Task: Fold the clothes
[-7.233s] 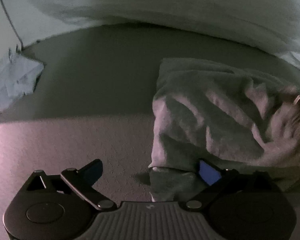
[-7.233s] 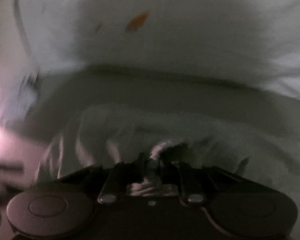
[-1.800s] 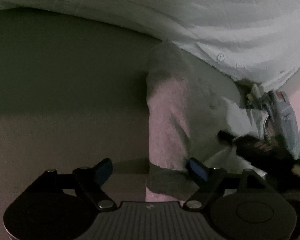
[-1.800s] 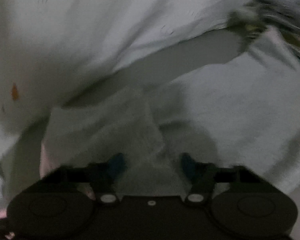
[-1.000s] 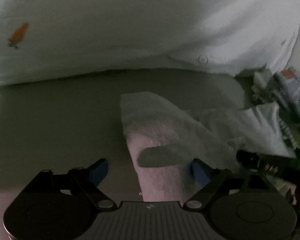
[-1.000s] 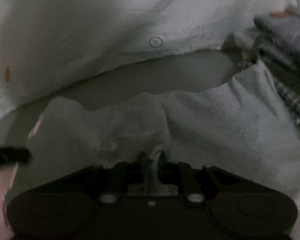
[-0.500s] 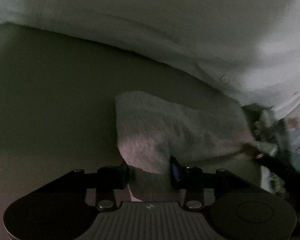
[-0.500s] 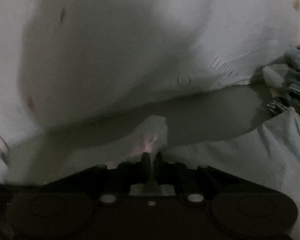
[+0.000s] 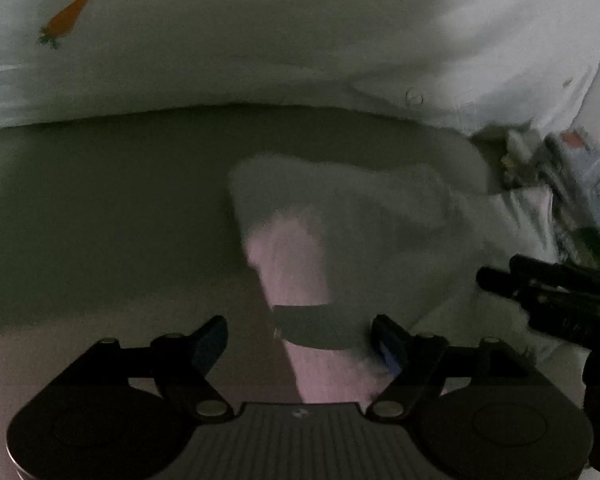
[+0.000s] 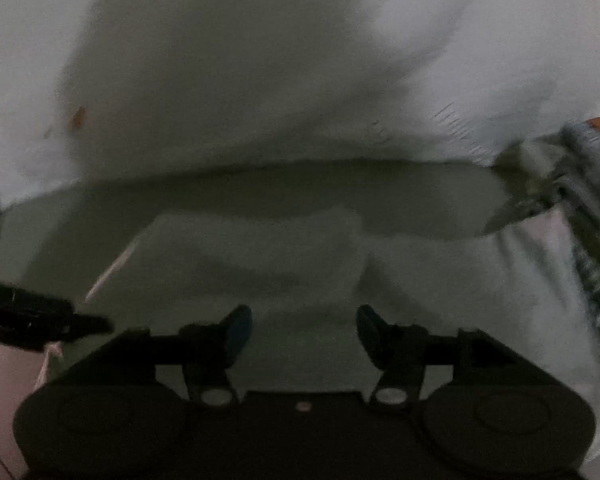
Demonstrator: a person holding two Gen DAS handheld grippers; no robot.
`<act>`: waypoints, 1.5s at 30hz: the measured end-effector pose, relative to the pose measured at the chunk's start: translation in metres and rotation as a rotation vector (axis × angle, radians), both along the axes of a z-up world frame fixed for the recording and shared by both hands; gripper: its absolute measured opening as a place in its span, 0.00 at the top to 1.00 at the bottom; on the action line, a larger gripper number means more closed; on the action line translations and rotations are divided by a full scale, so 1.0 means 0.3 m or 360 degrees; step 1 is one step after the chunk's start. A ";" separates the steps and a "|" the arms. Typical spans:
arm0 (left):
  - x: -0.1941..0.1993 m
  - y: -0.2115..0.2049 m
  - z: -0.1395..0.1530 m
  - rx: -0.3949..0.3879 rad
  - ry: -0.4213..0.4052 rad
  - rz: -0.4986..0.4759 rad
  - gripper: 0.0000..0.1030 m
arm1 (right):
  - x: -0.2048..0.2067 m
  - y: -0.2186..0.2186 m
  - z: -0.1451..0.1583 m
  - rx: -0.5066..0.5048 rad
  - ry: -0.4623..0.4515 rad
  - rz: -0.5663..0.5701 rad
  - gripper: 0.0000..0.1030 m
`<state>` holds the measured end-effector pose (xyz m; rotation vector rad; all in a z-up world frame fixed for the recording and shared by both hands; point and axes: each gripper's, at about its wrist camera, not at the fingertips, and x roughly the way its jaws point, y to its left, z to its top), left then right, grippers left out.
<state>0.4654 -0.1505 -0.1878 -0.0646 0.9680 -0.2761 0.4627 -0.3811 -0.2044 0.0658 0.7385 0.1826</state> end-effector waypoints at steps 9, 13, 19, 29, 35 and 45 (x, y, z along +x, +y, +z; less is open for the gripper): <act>-0.099 0.092 -0.008 -0.0203 0.0095 0.0089 0.14 | -0.108 0.087 -0.007 -0.0202 0.0047 -0.0010 0.42; -0.156 0.102 -0.076 -0.0188 0.0199 0.0049 0.14 | -0.125 0.105 0.009 -0.0250 0.0014 -0.0047 0.39; -0.203 0.100 -0.110 -0.0127 0.0185 -0.0065 0.14 | -0.161 0.229 0.068 -0.0243 -0.0074 -0.0031 0.22; -0.163 0.303 -0.072 -0.0151 0.0096 0.0115 0.11 | -0.116 0.530 0.063 -0.0417 -0.0214 0.0151 0.21; -0.124 0.521 -0.099 -0.0436 0.0153 0.0511 0.08 | -0.060 0.693 -0.029 -0.0653 -0.0139 0.0182 0.21; -0.057 0.582 -0.077 -0.0528 0.0128 0.0617 0.07 | 0.043 0.612 -0.045 -0.0588 0.0071 0.0017 0.68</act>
